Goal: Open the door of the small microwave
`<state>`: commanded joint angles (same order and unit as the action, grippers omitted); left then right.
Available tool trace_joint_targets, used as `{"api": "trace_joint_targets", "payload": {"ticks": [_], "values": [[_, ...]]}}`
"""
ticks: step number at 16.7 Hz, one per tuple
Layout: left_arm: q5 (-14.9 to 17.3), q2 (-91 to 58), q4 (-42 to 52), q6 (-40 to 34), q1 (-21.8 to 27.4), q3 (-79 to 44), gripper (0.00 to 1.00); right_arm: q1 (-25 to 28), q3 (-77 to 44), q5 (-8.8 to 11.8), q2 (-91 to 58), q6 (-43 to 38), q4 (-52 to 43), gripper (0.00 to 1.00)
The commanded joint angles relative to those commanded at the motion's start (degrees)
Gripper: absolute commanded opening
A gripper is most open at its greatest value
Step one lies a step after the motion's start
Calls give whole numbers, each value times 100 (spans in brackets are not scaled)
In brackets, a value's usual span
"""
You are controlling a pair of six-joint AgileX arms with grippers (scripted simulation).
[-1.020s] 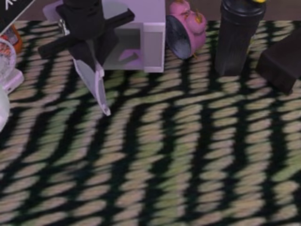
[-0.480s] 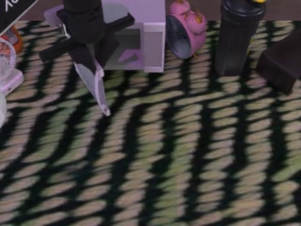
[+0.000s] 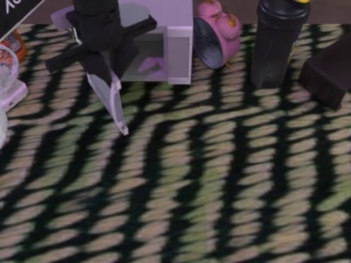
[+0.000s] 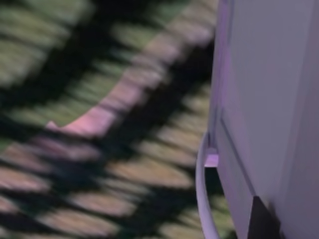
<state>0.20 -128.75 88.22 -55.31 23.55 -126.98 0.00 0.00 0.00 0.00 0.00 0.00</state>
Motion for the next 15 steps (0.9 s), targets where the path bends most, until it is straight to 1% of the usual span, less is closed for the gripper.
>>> {"api": "trace_joint_targets", "payload": {"ticks": [12,15], "values": [[7,33,-8,-3,21,-2,0,0,0,0,0,0,0,100],[4,149,-83,66,-41,198,0,0,0,0,0,0,0,100]]}}
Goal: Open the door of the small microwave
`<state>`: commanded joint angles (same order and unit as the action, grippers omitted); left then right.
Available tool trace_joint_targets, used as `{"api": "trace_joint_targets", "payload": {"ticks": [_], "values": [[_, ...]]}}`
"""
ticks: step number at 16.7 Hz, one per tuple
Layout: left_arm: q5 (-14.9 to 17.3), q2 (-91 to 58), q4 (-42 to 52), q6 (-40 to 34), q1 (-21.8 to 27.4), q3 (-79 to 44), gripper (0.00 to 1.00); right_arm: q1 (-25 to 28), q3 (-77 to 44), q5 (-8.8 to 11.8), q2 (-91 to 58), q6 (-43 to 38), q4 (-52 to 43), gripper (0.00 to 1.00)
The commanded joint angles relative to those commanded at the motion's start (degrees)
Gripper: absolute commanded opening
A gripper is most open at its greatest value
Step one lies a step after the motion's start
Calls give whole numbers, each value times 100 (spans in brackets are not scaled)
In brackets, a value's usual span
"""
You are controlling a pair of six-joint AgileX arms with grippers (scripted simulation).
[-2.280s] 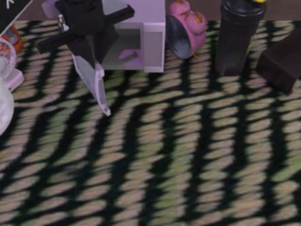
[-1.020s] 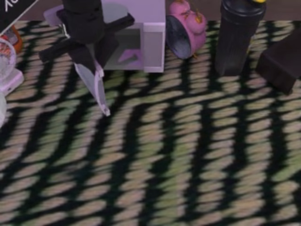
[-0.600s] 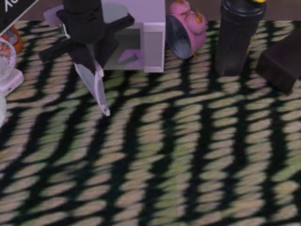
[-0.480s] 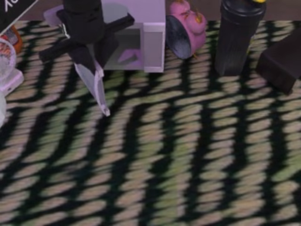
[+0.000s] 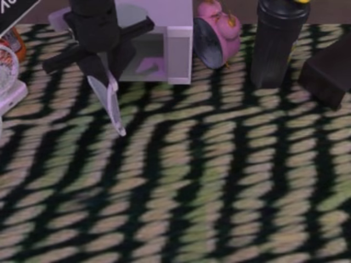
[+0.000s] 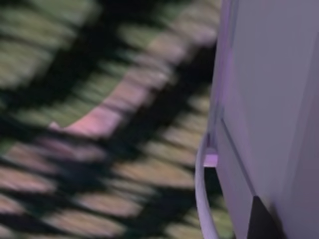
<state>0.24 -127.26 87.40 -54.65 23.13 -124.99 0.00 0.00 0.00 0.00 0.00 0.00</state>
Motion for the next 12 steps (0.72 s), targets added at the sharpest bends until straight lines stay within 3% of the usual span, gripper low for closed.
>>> {"api": "trace_joint_targets", "payload": {"ticks": [12], "values": [[-9,390,-254,237,-197,678,0,0,0,0,0,0,0,100]]}}
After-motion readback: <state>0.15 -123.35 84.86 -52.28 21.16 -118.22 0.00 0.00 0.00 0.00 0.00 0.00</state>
